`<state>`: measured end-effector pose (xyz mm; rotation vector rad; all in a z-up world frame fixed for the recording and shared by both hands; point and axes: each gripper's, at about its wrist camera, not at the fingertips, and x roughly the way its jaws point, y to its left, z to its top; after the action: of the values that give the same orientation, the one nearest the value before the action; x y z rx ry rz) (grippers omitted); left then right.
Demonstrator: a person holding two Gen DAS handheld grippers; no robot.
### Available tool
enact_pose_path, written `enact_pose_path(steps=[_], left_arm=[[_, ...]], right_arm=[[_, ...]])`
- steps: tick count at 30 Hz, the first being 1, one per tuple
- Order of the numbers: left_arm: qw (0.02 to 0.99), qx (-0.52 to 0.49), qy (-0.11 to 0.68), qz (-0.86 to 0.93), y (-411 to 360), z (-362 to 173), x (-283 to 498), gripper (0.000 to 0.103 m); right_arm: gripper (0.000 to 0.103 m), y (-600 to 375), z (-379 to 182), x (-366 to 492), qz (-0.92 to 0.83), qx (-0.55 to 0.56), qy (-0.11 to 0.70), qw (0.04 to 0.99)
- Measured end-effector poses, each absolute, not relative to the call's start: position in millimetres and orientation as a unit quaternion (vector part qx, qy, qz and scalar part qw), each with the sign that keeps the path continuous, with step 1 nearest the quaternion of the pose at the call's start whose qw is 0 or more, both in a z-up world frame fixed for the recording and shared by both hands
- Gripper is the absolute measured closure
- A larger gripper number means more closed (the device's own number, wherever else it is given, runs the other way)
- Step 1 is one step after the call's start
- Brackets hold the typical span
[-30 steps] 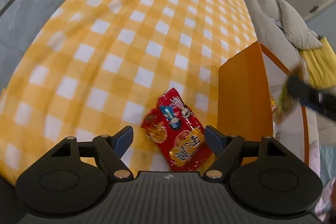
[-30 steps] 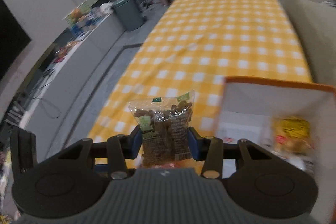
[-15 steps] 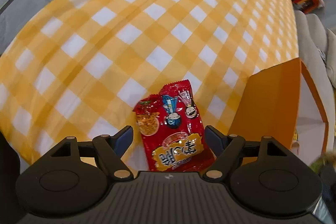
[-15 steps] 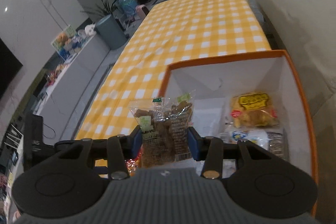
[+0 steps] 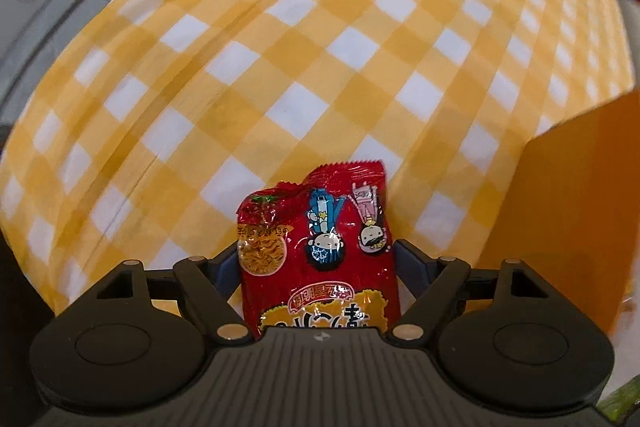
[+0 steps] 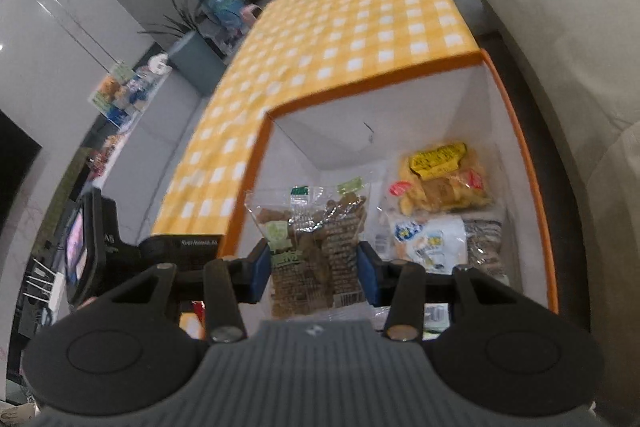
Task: Organize snacks
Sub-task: 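Carry the brown nut packet into the box and open the right tool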
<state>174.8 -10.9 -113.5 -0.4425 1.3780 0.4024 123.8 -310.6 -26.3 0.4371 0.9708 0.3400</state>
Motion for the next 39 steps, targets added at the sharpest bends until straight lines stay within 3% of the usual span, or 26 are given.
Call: enact_pose_path(steps=[5,6,8,10,16,25,39], left_arm=[[0.738,-0.125,0.641,0.170,-33,-119,185,0.001],[0.745,-0.111,0.639,0.159,-36,-118,184,0.002],[0.753,-0.110,0.634,0.141,-36,-118,179,0.014],[0.752,-0.107,0.636,0.133,-35,-118,175,0.018],[0.774,-0.089,0.618,0.106,-36,-113,161,0.019],[0.798,-0.138,0.585,0.033,-20,-67,133,0.020],[0.830,-0.160,0.533,-0.047,-1,-33,106,0.020]], right_arm=[[0.059,-307,-34,125,0.149,0.188,0.477,0.846],[0.059,-307,-35,125,0.149,0.188,0.477,0.845],[0.059,-307,-33,123,0.148,0.187,0.477,0.846],[0.059,-307,-34,123,0.149,0.187,0.477,0.846],[0.059,-309,-34,126,0.144,0.186,0.482,0.844],[0.059,-322,-26,120,0.131,0.213,0.468,0.848],[0.059,-304,-51,146,0.020,0.458,0.464,0.758]])
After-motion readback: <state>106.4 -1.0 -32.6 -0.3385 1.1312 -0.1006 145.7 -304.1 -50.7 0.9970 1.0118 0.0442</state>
